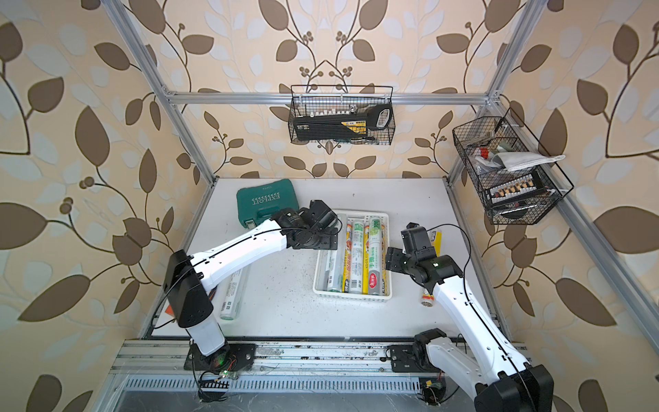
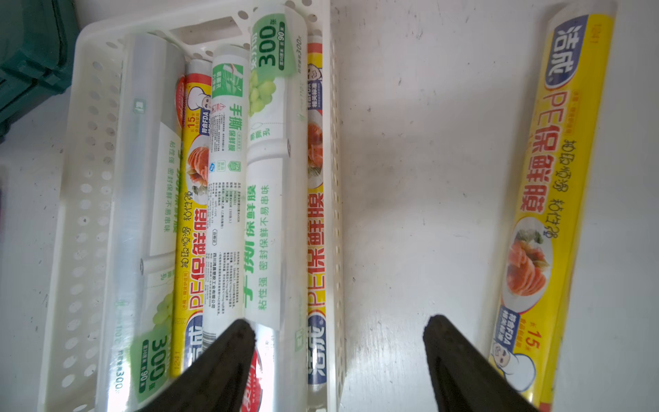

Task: Put the plastic wrap into the basket
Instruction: Place the plastic wrap in the basket, then pick up the plastic wrap from the center of the board.

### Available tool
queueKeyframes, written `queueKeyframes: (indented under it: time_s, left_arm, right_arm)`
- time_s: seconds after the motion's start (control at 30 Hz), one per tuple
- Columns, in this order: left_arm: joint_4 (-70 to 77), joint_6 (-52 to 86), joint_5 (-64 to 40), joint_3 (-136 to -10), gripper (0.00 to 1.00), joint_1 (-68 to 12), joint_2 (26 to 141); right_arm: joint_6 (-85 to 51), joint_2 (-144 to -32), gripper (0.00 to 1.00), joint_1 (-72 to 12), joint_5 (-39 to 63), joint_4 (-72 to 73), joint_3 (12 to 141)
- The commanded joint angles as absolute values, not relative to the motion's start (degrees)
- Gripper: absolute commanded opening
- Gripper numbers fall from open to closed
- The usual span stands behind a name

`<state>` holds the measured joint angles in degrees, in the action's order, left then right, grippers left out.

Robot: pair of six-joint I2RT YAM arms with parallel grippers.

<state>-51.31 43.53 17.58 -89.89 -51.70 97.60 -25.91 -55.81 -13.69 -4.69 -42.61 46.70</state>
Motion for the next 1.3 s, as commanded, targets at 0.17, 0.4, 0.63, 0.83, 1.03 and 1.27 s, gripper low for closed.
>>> queueKeyframes:
  time_s: [0.17, 0.4, 0.63, 0.83, 1.03, 1.27]
  left_arm:
    - [-50.2, 40.7, 31.1, -78.7, 0.99, -49.8, 83.2]
    - [-46.3, 39.0, 30.2, -70.5, 0.99, -46.8, 74.3]
    - [-45.1, 38.1, 29.0, -68.2, 0.99, -45.5, 72.3]
    - [-44.7, 37.9, 28.4, -67.9, 0.99, -45.0, 72.7]
    - [-44.8, 38.1, 28.0, -68.1, 0.99, -44.9, 73.2]
    - [-45.2, 38.2, 27.9, -68.0, 0.99, -44.9, 73.1]
  right_arm:
    - [-25.1, -57.1, 0.82, -7.6, -6.0, -41.5, 45.4]
    - [-23.8, -64.1, 0.82, 0.7, -5.2, -37.2, 44.2]
    - [-23.6, -75.2, 0.82, 5.5, -8.9, -32.9, 46.4]
    - [-22.2, -80.9, 0.82, 7.5, -11.6, -33.3, 50.0]
    - [-21.5, -81.8, 0.87, 9.8, -11.4, -31.5, 49.9]
    - [-21.4, -85.7, 0.85, 12.8, -8.8, -31.9, 52.3]
